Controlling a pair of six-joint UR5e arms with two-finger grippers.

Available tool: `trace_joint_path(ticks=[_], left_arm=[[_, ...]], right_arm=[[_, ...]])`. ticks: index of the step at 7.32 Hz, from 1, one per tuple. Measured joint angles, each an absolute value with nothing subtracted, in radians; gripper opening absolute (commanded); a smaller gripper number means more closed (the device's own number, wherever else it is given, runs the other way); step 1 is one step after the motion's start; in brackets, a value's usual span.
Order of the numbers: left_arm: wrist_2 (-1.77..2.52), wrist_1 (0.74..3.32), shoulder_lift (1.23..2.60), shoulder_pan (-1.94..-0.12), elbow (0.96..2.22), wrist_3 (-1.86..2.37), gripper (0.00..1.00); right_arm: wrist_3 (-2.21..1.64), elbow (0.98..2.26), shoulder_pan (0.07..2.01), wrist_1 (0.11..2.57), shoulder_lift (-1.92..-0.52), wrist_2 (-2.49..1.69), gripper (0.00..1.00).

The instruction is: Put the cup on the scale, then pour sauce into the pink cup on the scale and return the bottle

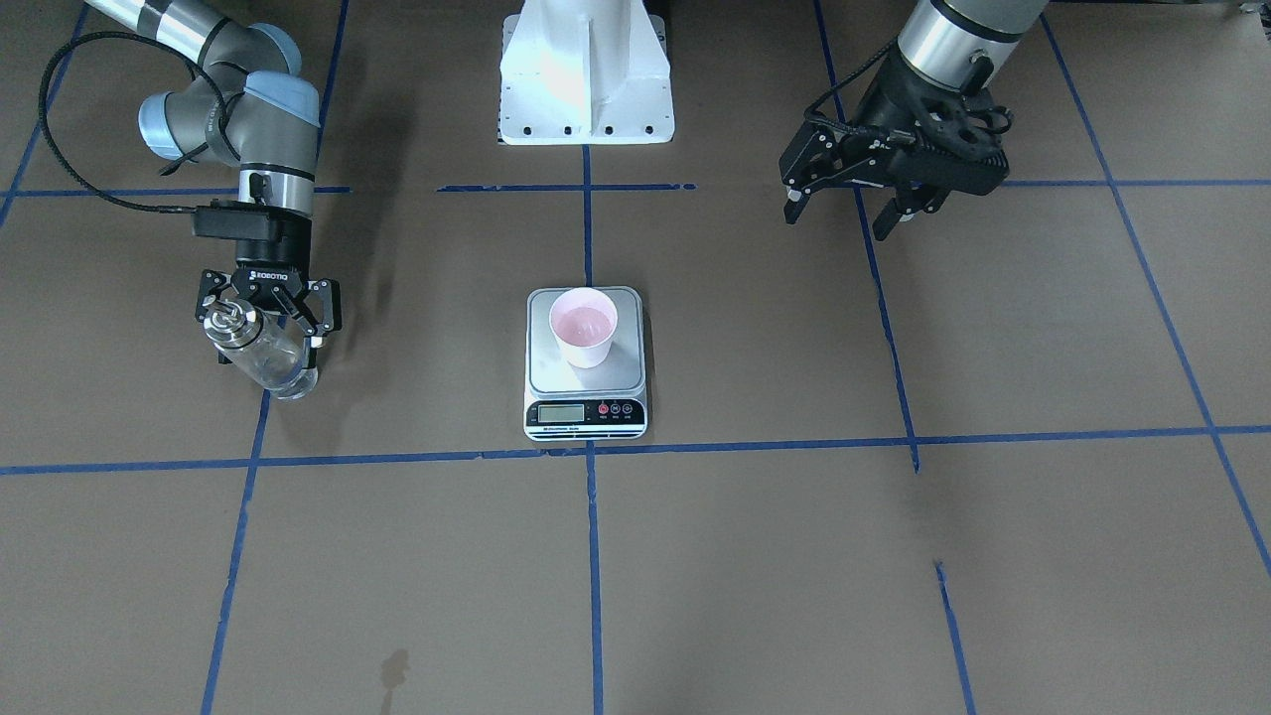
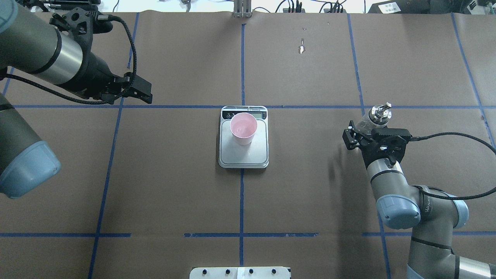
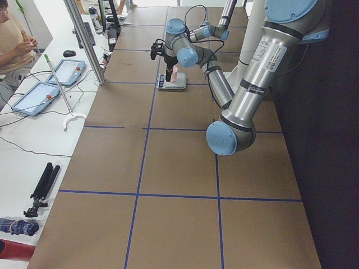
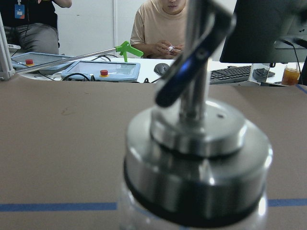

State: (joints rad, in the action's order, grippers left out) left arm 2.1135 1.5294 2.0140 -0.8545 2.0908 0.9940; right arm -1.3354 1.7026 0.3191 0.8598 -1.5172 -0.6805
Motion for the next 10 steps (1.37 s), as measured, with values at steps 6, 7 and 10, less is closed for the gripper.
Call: trace_joint_path(ticks=[6,7,10], left_arm=[[2.112,1.529,2.017,-0.854,2.088,0.994,0.99],[2.112,1.529,2.016,-0.854,2.087,0.993,0.99],[2.111,1.53,2.003,-0.858,2.079,0.966,0.99]], right_arm=[[-1.349,1.797,0.201,0.858,-1.632,-0.569,1.0],[-1.356,1.807,0.178,0.858,-1.661,-0.556,1.0],[-1.356,1.815,0.14,0.759,-1.786,-0.616,1.0]])
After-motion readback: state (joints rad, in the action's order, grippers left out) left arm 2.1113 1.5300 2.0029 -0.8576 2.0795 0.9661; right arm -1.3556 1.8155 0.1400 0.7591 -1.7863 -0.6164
